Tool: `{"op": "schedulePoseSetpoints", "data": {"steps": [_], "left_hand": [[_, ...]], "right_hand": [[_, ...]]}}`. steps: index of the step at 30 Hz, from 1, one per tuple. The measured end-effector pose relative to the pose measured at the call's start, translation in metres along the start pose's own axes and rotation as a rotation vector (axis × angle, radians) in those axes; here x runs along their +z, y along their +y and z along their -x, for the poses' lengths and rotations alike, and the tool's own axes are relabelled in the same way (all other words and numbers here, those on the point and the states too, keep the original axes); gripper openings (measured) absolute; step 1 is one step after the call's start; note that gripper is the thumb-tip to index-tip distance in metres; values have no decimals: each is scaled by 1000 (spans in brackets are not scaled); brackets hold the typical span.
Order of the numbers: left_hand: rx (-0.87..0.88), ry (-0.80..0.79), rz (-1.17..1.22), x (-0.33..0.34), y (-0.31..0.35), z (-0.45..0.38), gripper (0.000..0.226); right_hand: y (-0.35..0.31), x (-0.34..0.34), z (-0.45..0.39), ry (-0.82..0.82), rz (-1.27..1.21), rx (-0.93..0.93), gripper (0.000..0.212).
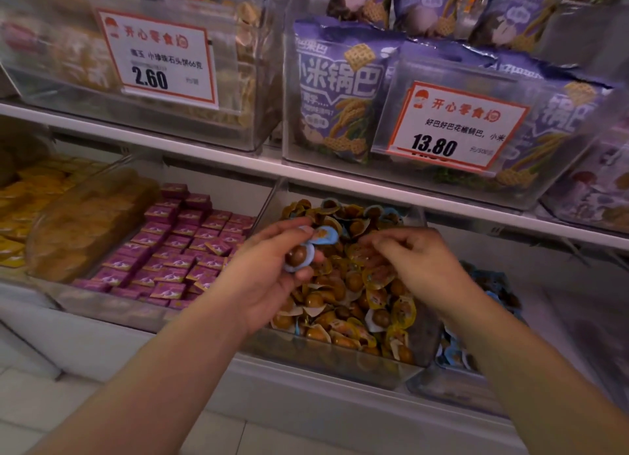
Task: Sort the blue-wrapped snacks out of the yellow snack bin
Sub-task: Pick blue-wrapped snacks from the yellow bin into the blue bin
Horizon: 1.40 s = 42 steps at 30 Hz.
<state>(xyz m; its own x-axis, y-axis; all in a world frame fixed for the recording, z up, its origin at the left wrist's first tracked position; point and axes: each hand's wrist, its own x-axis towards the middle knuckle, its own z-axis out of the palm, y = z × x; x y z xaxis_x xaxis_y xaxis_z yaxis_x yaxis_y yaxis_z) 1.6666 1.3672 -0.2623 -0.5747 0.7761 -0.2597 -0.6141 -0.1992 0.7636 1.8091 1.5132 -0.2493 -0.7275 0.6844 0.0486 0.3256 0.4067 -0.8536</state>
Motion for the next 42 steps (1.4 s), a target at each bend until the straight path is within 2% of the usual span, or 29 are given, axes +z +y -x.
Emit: {"op": "schedulePoseSetpoints", "data": {"steps": [3,5,11,13,16,23,25,29,33,36,38,40,42], "left_hand": [[45,-25,34,-8,6,0,20],[29,-24,-10,-9,2,0,20],[-10,-9,-107,-8,-17,-6,17],[-5,-6,-119,-8,-20,-7,17],[0,-4,-141,-8,-21,-8,17],[1,6,-149,-10,-18,-11,18],[1,16,-145,-13,-16,-12,18],[-5,15,-140,-15,-15,-11,20],[-4,10,-127,-11,-16,-10,22],[10,8,-128,-9,-18,-8,20],[22,11,-132,-10,-18,-9,19],[36,34,-134,-12,-18,-9,17],[74,74,-179,-16,-19,-9,16]], "right_hand": [[10,-20,3,-217,822,-186,25],[13,-24,6,-337,1213,-291,29],[5,-3,8,-491,1593,-100,48],[1,8,7,-539,1651,-52,45],[-6,13,6,-505,1421,-44,26],[-5,26,5,-624,1275,123,36],[-3,29,3,-593,1220,158,44],[9,35,1,-509,1042,311,80],[20,42,0,-268,740,371,71],[26,48,5,-91,418,314,62],[26,48,5,-7,-13,326,49],[20,45,1,3,-437,395,39],[18,41,-3,-42,-649,432,34]]}}
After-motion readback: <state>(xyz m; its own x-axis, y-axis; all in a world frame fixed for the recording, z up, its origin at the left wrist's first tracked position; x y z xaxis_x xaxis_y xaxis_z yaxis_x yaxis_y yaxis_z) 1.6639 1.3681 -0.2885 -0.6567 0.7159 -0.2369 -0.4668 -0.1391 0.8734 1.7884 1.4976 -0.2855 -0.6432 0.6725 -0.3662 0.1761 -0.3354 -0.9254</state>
